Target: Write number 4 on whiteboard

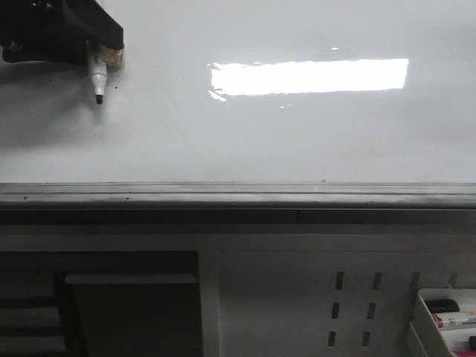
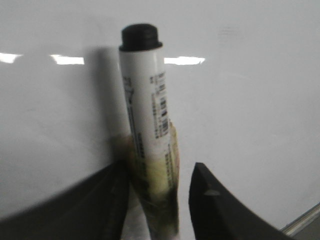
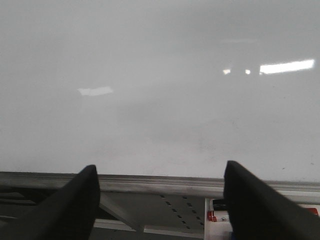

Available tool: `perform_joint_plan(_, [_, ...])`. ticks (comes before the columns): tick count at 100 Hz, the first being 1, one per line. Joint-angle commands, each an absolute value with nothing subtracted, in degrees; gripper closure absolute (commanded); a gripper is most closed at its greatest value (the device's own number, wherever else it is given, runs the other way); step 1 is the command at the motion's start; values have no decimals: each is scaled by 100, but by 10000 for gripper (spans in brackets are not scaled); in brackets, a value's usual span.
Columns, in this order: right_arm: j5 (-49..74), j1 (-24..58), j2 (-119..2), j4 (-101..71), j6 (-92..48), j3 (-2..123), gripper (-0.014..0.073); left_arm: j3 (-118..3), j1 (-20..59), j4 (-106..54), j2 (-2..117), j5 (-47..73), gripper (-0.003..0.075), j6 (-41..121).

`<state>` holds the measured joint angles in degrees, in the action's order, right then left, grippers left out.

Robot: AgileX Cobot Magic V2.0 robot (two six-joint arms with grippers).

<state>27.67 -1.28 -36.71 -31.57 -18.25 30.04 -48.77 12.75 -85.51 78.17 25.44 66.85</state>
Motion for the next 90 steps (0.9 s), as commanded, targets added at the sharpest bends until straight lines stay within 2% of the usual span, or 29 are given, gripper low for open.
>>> perform_joint_plan(1, [2466,-127,-3706,-3213,-1916,3212,125,-5044,1305,-8615,7748,2441,573,6704])
perform_joint_plan(15, [2466,-127,-3706,-3213,-1916,3212,125,-5044,1305,-8387,7748,2587,743,6704])
perform_joint_plan(38, [2723,-118,-3744,-3296,-2051,3239,125,-5044,1314,-7805,7534,3289,741,6946])
perform_joint_plan(50, [3378,-118,-4012,-4447,-3331,3463,125,-5044,1504,-7537,7402,3903,741,7269])
perform_joint_plan(64, [4639,-118,-4672,-6266,-4931,3927,125,-5044,2298,-7009,7390,4005,741,7444])
perform_joint_plan(75, [5586,-118,-5300,-6696,-5194,4384,125,-5044,3219,-6289,7390,3437,741,7440])
perform_joint_plan(90, [6512,-114,-5964,-6700,-5194,4967,125,-5044,4075,-5749,7390,2696,741,7440])
